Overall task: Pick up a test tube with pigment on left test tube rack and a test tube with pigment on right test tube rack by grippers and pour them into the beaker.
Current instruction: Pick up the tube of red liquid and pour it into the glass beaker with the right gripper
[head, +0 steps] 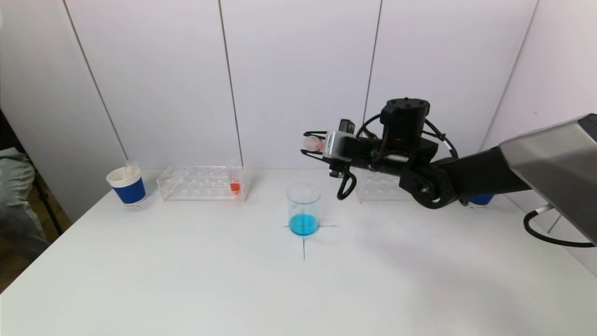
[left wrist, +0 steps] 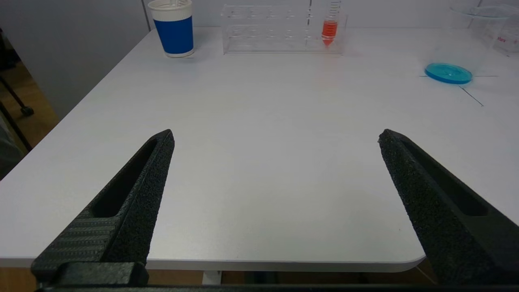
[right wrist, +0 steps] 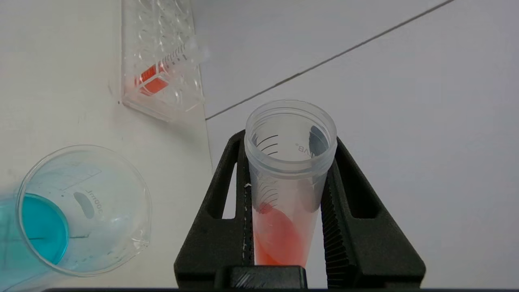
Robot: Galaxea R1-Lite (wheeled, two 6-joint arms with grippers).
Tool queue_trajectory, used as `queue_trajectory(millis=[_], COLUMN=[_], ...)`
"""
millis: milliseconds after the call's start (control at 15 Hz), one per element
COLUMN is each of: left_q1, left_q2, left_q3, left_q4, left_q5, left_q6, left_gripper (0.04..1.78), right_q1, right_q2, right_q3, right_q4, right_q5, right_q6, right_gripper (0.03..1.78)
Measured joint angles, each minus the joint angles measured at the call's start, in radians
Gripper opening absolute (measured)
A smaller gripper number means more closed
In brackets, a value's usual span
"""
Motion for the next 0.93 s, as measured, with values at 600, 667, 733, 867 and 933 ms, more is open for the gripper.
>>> queue_trajectory(millis=[600,667,733,867,933], left_q1=[0.0,0.0,0.0,0.0,0.0], left_q2=[0.0,0.0,0.0,0.0,0.0], left_q3=[0.0,0.0,0.0,0.0,0.0], left_q4=[0.0,0.0,0.0,0.0,0.0], left_q5=[0.0,0.0,0.0,0.0,0.0], left_q6=[0.0,0.0,0.0,0.0,0.0], left_gripper=[1.76,1.76,1.76,1.76,1.76], right_q1=[-0.002,-0.003,-0.005,-0.01,-0.011], right_q2=[0.04,0.043,0.047,0.058,0.064], right_q3=[0.015,0.016,0.017,0.019,0.018], right_q4=[-0.001,-0.005,-0.005,-0.015,-0.019], right_q5=[0.029,0.026,0.023,0.018,0.017], right_q6=[-0.182,-0.213,-0.235,-0.246,-0.25], right_gripper=[0.53,0.53,0.53,0.53,0.53])
